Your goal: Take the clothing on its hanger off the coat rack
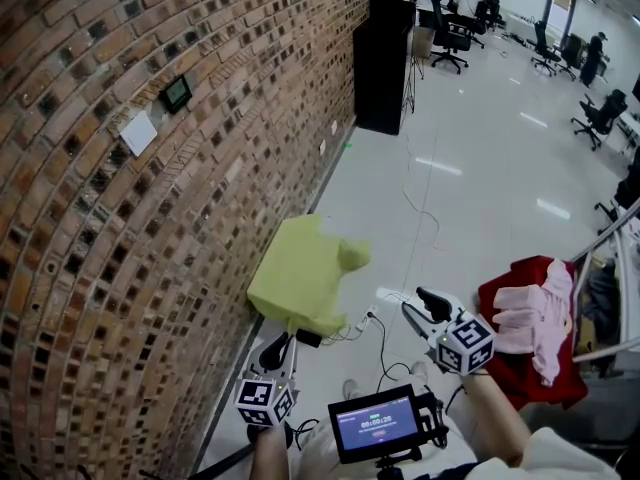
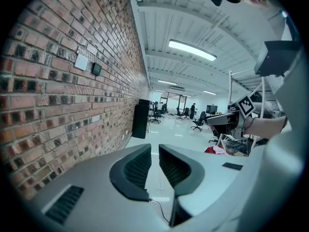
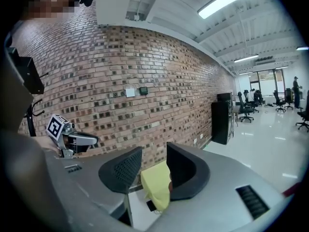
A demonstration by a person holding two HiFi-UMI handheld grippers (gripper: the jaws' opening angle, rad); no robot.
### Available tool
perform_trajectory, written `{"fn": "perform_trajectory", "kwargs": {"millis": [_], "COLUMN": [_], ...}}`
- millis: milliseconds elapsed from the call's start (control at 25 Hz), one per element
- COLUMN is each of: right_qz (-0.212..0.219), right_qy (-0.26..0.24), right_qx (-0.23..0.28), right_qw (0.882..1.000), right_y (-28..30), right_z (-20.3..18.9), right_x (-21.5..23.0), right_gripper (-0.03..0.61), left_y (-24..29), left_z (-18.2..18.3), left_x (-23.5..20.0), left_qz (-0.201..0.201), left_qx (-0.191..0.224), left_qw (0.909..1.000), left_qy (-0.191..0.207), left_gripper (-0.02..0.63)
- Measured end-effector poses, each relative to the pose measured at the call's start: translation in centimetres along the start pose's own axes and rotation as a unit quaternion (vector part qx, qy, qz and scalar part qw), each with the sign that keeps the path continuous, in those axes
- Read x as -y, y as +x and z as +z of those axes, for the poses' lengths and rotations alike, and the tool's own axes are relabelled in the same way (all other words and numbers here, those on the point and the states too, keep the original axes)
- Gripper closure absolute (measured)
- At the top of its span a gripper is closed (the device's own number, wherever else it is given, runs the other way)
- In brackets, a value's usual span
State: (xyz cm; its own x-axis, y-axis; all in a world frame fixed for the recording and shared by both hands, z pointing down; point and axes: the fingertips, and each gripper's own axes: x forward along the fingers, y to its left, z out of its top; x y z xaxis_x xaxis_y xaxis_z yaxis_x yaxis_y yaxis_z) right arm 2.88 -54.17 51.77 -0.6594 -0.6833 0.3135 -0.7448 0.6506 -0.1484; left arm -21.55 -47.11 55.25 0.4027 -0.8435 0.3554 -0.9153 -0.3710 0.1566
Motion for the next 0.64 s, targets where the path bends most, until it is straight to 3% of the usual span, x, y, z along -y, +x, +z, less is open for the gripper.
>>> {"fn": "perform_trajectory", "kwargs": {"millis": [640], "right_qz": [0.010], "right_qy": [0.020], "right_qx": [-0.019], "right_qw": [1.000], "right_y": [1.3], "right_z": [-1.6], "right_x": [0.4], "right_gripper": [0.437], "left_y": [0.4], "left_z": [-1.3], "left_x": [-0.8], "left_qz": [0.008], "left_qx": [-0.009], "left_qw": [0.9999], "left_qy": [-0.009], "left_gripper": [0.552]}}
